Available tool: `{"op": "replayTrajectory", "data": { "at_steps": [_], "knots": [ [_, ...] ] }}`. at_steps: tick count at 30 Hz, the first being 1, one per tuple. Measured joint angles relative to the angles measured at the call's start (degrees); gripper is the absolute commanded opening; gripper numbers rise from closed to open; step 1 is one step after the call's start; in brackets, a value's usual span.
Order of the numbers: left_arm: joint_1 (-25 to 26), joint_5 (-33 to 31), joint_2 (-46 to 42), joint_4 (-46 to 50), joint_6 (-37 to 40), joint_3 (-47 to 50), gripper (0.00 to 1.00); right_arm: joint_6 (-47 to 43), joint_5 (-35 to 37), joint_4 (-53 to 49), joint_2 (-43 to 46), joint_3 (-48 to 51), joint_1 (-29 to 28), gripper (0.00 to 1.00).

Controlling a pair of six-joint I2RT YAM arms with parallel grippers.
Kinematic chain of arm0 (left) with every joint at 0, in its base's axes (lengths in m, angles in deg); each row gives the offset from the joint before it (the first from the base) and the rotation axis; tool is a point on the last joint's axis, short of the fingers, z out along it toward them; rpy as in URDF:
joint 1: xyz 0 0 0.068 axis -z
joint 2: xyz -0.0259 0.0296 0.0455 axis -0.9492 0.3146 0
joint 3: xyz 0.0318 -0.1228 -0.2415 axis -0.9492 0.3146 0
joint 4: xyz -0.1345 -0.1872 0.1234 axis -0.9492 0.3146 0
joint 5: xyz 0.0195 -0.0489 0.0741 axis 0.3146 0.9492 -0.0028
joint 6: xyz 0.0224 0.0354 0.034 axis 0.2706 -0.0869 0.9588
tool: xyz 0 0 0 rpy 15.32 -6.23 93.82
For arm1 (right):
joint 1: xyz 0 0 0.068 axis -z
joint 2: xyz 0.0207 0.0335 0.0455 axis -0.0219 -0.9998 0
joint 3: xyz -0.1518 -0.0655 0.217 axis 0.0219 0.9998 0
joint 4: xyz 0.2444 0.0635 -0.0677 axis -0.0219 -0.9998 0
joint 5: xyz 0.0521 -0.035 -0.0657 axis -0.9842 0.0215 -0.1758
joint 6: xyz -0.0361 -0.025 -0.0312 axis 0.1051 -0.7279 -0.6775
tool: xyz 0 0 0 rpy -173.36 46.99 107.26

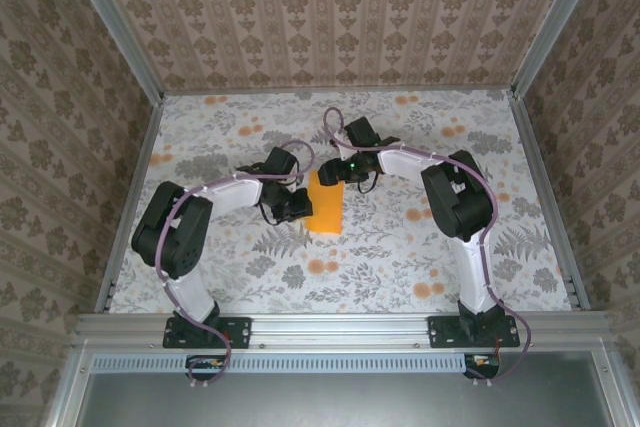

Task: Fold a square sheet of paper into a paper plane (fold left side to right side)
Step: Third fold the triangle at the center of the table.

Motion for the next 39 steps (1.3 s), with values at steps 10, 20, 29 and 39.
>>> {"op": "replayTrajectory", "data": {
  "at_steps": [10,20,29,39],
  "knots": [
    [1.5,-0.2,-3.7,-0.3,-3.8,0.9,0.0,-3.5,1.9,6.7,10.7,12.4,0.0,0.86],
    [1.5,1.9,-4.3,-4.4,-12.6,5.1,0.0,-7.7,13.0,20.2,41.5,43.0,-10.6,0.86],
    [1.5,4.8,-4.3,-7.8,-17.2,5.5,0.0,-16.3,25.6,25.9,41.6,50.7,-27.1,0.85],
    [1.5,6.0,-4.3,-8.6,-18.8,5.5,0.0,-23.0,32.8,30.0,29.7,45.1,-30.1,0.71]
  ]
}}
